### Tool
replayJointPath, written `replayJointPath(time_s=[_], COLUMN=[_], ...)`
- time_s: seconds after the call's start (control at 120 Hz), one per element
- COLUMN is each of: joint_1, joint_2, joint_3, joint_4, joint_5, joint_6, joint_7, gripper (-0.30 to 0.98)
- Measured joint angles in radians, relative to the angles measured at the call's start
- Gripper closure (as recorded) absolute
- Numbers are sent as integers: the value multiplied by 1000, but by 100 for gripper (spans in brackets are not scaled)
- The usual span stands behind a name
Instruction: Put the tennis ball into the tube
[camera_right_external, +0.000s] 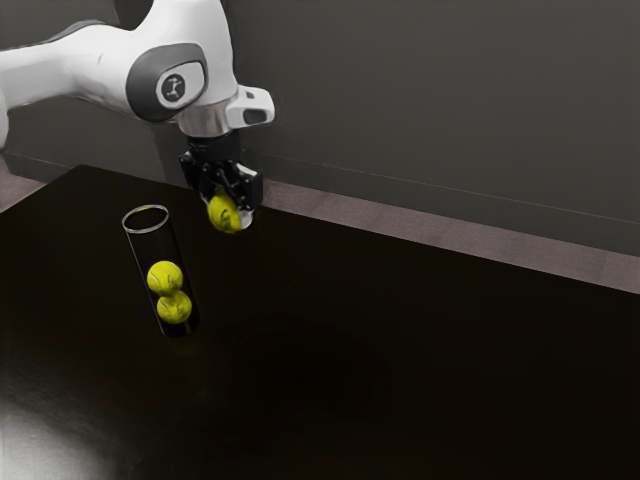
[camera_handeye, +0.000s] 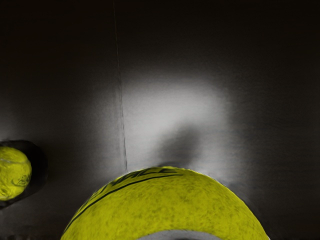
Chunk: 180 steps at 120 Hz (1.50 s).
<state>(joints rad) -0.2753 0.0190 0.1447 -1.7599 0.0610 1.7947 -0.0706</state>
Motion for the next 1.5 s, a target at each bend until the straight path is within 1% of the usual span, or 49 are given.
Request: replayJointPath(time_s=[0.1,0.158,0.275,0.358,0.425,0.467,0.55,0.608,1.033,1.225,1.367,1.425,1.5], joint_1=[141,244,408,497,533,529,443,417,426,415,419,407,369], joint_2=[-5,-3,11,31,71,92,108,110,141,153,148,111,50], joint_3=[-47,-92,-135,-144,-141,-138,-94,-81,-23,-16,-14,-14,-14], joint_4=[9,15,36,55,87,104,120,123,139,154,154,133,108], joint_5=[6,-1,-12,-18,-35,-45,-57,-62,-95,-122,-129,-126,-121], joint_6=[-44,-61,-83,-93,-98,-101,-104,-106,-107,-107,-107,-106,-106], joint_7=[17,33,71,100,125,140,166,182,277,312,332,340,348], gripper=[34,34,33,33,32,33,34,35,40,19,10,8,5])
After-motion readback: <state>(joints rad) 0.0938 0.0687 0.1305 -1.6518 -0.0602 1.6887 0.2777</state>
